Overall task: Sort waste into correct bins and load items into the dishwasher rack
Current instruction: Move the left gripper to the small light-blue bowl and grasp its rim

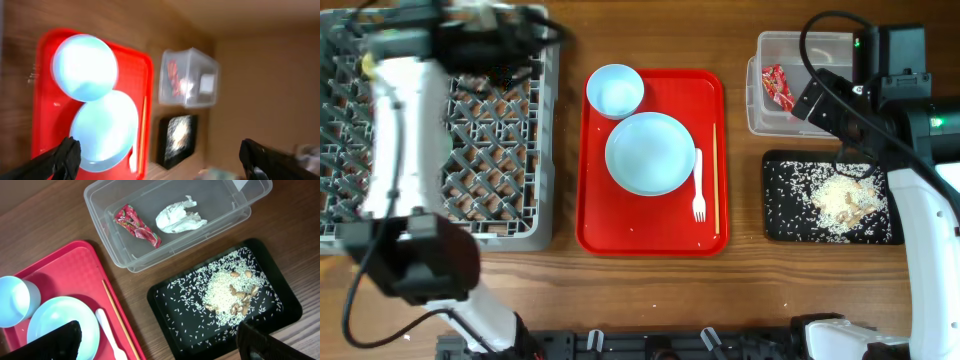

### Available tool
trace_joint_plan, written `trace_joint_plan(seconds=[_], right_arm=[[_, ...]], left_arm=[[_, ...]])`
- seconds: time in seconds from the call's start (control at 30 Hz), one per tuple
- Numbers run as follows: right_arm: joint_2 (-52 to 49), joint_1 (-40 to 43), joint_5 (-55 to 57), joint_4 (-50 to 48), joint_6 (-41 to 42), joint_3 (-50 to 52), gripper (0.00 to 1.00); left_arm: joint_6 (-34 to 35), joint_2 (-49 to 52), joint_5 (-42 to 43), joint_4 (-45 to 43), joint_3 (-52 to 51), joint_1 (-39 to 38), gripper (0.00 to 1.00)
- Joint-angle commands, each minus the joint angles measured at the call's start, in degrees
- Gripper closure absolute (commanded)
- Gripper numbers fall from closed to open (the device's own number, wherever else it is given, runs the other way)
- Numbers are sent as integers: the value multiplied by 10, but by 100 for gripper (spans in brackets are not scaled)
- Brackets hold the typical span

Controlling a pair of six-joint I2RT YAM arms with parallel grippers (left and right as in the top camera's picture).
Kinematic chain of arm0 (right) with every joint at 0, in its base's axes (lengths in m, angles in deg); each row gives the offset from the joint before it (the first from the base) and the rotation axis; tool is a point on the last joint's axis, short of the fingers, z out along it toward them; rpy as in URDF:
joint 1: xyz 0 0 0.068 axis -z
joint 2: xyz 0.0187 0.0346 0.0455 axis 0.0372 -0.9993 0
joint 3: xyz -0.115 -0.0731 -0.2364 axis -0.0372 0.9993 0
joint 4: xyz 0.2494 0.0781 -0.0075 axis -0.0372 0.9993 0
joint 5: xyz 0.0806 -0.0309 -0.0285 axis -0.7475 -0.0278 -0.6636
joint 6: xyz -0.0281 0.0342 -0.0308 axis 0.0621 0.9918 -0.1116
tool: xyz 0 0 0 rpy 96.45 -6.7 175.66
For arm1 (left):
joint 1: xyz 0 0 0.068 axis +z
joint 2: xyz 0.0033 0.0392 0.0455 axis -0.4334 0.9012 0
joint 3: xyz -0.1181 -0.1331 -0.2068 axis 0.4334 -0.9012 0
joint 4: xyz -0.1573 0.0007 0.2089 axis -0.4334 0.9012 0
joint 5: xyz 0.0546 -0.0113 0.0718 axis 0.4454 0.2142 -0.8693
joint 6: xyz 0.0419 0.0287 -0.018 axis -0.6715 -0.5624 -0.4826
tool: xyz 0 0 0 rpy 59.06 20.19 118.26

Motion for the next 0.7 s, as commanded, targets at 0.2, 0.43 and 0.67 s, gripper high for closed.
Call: trace_joint_plan(seconds=[0.2,0.43,0.67], right_arm=[[-4,1,11,-1,-5,-3,0],[-4,1,12,-1,-5,-3,0],[-4,1,12,-1,-5,-3,0]], left_arm=[[-23,73,-555,-112,-2,-280,0],[-25,165,-599,-196,-2,-324,10],[-24,245,-599,-201,-2,-323,35]])
